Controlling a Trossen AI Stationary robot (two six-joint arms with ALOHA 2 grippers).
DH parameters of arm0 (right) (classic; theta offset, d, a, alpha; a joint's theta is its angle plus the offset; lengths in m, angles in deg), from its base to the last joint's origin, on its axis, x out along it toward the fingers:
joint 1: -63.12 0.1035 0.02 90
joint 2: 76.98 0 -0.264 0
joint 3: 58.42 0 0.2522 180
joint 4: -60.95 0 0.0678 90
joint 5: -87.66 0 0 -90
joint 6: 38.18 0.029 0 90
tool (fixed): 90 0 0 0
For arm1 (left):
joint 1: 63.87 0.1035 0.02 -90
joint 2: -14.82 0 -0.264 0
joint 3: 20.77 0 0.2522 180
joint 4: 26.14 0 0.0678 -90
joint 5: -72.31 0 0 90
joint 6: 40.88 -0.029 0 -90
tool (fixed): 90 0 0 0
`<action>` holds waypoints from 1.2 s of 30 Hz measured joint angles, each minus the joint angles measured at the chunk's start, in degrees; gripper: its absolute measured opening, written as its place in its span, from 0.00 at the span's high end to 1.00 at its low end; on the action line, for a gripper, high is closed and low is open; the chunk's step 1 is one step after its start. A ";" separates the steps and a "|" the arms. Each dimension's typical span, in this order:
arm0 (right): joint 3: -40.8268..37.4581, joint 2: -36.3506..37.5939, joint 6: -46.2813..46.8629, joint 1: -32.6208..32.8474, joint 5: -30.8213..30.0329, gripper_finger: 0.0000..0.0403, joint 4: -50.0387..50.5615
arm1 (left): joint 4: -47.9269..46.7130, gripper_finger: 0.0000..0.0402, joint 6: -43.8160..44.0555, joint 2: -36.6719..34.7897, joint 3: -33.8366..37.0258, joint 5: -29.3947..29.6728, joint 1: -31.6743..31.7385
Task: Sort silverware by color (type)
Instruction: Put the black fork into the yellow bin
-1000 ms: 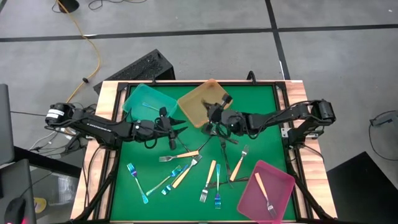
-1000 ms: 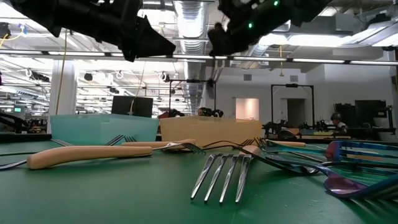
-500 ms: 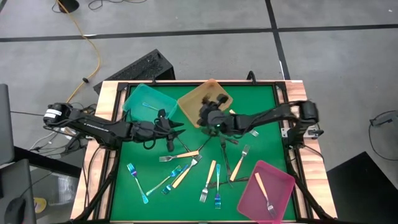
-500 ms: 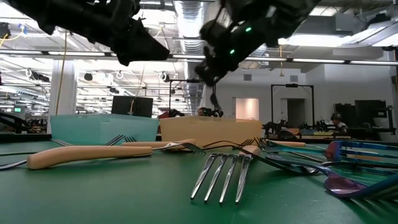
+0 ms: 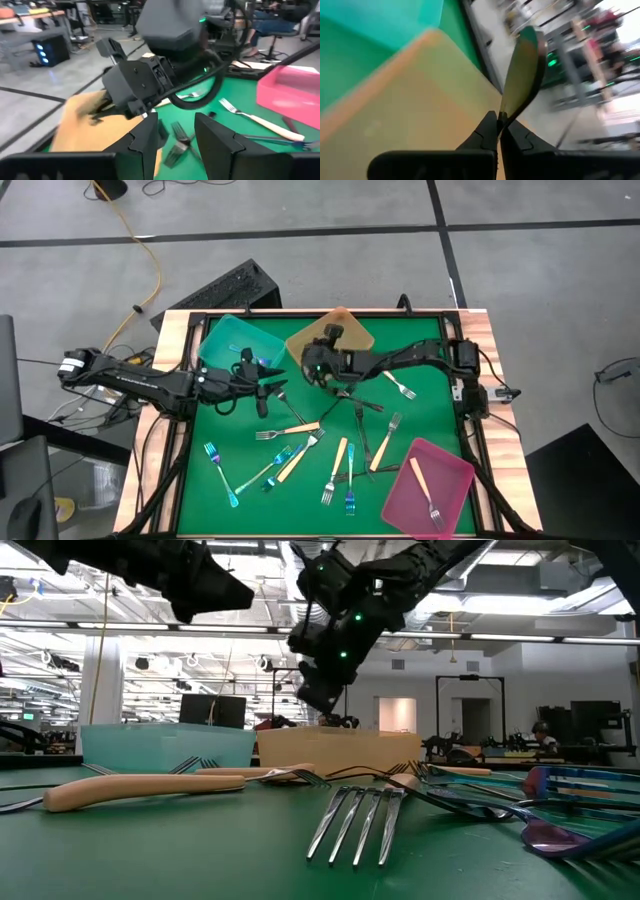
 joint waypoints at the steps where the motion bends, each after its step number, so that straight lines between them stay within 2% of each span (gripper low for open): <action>1: 0.72 0.37 0.68 -0.76 1.87 0.94 2.27 | -0.52 0.72 -0.12 -0.62 0.00 0.72 0.02; 3: 2.70 0.71 0.80 -2.13 5.88 0.94 5.18 | -0.78 0.72 -0.14 -1.45 0.00 1.94 0.02; 6: 4.81 0.74 -1.58 -3.79 7.91 0.94 12.22 | -0.86 0.72 -1.10 -1.70 0.00 2.78 0.04; 8: 5.10 -0.06 -2.92 -4.38 8.48 0.94 13.86 | -1.07 0.72 -1.41 -1.69 0.00 2.78 0.02; 12: 5.10 -0.22 -1.27 -5.51 14.33 0.94 16.07 | -1.79 0.72 -1.22 -1.22 0.00 2.79 0.03; 23: 4.15 -0.26 2.28 -8.41 17.96 0.94 15.08 | -3.22 0.72 -0.12 -0.99 0.00 3.11 0.02; 36: 2.24 -0.94 4.70 -8.36 20.01 0.92 12.39 | -4.43 0.72 0.05 -0.99 0.00 3.09 0.02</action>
